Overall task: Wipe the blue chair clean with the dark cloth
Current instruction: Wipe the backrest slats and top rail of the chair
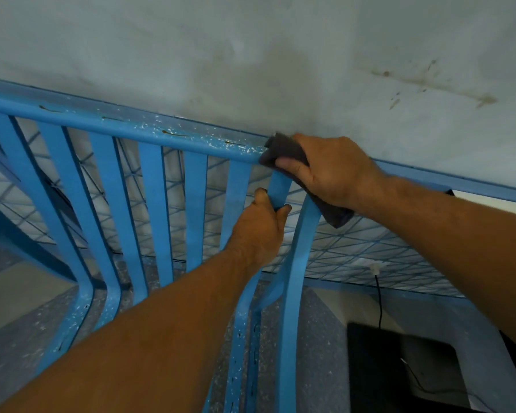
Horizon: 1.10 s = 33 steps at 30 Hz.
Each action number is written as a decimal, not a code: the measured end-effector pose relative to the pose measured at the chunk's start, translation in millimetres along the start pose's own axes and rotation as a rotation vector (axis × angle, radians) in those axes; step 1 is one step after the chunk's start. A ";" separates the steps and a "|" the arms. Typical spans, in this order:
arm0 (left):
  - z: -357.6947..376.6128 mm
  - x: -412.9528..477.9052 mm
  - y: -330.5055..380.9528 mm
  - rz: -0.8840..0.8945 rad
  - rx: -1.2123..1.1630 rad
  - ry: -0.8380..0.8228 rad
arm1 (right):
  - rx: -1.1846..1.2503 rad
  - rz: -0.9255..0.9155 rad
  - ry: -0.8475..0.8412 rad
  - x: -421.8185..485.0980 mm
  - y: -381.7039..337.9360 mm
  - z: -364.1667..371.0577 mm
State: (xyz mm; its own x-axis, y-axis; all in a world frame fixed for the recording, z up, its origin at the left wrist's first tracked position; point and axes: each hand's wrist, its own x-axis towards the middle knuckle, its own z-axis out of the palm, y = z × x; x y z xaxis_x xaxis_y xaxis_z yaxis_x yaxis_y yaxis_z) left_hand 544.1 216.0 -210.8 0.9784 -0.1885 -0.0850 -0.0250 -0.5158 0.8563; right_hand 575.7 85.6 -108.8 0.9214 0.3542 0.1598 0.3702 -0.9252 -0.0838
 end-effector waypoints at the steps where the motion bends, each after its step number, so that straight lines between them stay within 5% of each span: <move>1: -0.2 0.2 0.4 -0.003 -0.001 0.000 | 0.005 -0.073 0.055 -3.3 0.4 5.0; 4: -0.7 0.6 1.6 -0.008 0.007 -0.003 | 0.042 -0.231 0.095 -9.8 4.4 10.2; 12: -5.0 -5.2 2.1 -0.080 -0.014 -0.052 | -0.026 -0.019 -0.405 37.3 -8.6 -12.0; 15: -15.8 -28.7 -12.8 -0.032 0.038 -0.054 | -0.070 -0.019 -0.271 28.7 -11.5 -8.9; 21: -67.2 -42.9 -21.5 -0.023 0.185 0.356 | -0.040 -0.091 0.155 -1.1 -13.2 14.0; 29: -113.3 -21.6 -25.2 -0.137 0.124 0.559 | -0.027 0.076 -0.305 28.3 -22.5 -9.0; 33: -113.4 -13.3 -19.8 -0.157 0.097 0.556 | -0.047 0.128 -0.213 26.0 -31.8 -6.8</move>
State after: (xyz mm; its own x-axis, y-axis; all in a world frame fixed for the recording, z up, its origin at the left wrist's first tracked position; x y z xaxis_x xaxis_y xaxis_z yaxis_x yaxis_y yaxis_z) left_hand 554.8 323.5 -168.8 0.9320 0.3497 0.0955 0.1357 -0.5809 0.8026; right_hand 587.1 123.3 -95.3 0.9663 0.2502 -0.0606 0.2479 -0.9678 -0.0434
